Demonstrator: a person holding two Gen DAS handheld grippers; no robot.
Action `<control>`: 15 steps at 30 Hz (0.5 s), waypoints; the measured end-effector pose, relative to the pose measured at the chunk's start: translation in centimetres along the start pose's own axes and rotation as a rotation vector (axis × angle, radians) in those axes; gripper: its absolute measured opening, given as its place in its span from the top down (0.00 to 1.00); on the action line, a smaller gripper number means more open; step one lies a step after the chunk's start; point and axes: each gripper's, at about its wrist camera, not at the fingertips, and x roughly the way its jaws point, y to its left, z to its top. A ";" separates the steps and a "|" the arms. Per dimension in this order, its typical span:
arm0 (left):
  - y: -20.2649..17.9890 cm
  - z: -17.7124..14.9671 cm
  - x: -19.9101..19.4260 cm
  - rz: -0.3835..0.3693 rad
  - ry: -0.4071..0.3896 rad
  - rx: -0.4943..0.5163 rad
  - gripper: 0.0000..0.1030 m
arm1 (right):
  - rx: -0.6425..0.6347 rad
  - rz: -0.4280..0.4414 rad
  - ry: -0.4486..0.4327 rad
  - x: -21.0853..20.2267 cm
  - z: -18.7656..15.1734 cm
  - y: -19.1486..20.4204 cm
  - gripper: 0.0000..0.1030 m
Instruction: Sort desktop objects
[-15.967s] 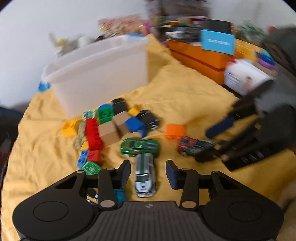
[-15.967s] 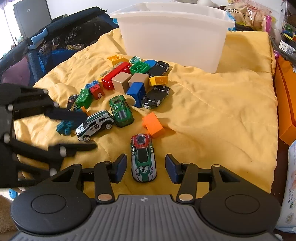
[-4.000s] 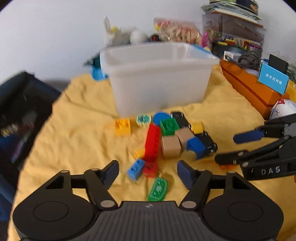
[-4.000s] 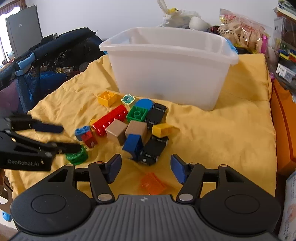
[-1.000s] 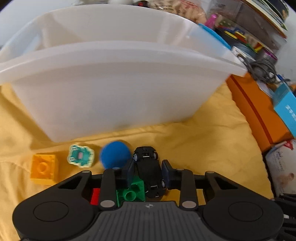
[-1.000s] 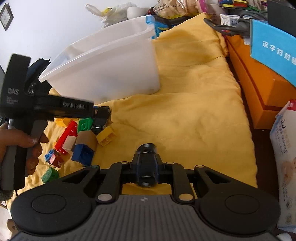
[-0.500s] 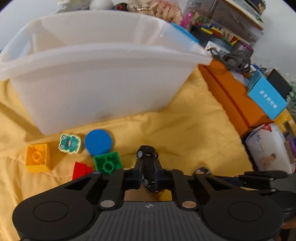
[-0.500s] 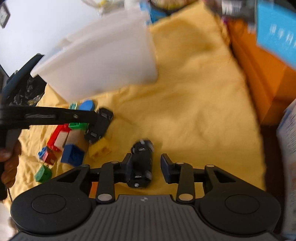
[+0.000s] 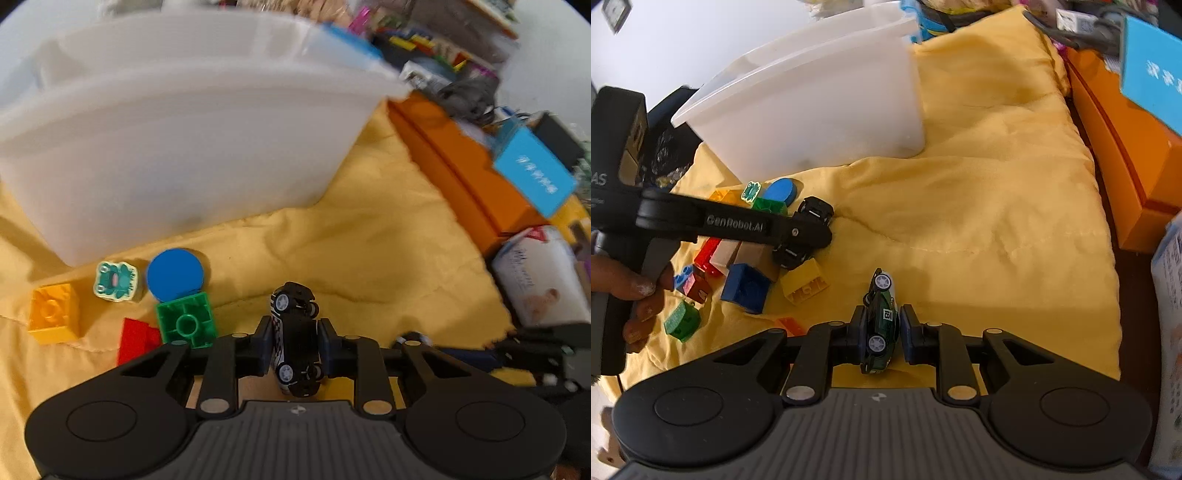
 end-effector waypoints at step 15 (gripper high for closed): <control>0.5 -11.7 -9.1 0.407 -0.029 0.154 0.70 | -0.522 -0.096 -0.058 -3.1 -1.4 6.0 0.80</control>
